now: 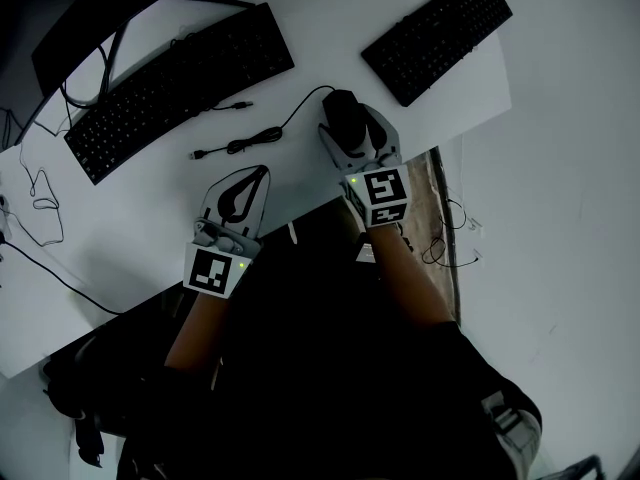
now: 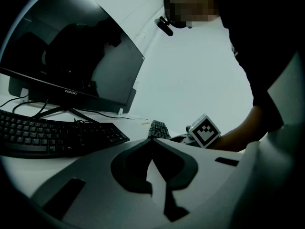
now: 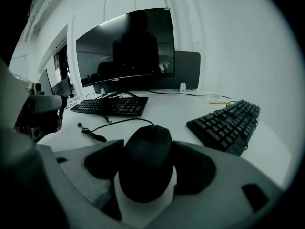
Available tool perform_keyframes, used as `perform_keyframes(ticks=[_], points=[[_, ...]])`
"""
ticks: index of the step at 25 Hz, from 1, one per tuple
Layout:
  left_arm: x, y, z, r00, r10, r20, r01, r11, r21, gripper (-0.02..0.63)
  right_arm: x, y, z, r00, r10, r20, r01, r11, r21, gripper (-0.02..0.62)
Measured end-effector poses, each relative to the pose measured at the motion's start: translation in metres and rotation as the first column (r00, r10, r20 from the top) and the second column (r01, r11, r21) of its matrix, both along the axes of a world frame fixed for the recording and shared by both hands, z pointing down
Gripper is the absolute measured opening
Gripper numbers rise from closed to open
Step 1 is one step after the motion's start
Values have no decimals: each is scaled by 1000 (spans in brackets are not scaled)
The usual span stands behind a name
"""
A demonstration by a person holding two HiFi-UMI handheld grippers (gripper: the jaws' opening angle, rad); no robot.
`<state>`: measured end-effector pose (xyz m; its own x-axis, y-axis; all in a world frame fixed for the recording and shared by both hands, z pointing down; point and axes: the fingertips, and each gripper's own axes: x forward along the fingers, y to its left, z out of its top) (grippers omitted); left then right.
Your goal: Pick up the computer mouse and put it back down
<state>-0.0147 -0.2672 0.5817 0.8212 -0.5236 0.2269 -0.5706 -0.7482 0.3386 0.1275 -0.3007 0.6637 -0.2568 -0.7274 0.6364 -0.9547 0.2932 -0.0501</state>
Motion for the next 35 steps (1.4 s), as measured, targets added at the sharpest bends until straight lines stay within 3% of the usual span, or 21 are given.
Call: perform_keyframes(ticks=[9, 16, 21, 26, 35], points=[[-16, -10, -36, 998, -60, 9, 59, 994, 89, -5, -2, -5, -82, 998, -46, 37, 38, 984, 176, 321], [-25, -29, -83, 988, -156, 9, 150, 966, 210, -5, 11, -15, -157, 993, -99, 69, 75, 955, 286, 321], [-28, -34, -113, 978, -209, -13, 203, 937, 285, -5, 30, -15, -217, 990, -135, 43, 107, 910, 401, 321], [-30, -36, -137, 969, -246, 3, 231, 916, 329, -5, 60, -7, -276, 992, -116, 49, 77, 863, 500, 319], [-55, -41, -168, 938, -341, -58, 339, 873, 351, -5, 92, 17, -341, 992, -117, 49, 62, 789, 612, 319]])
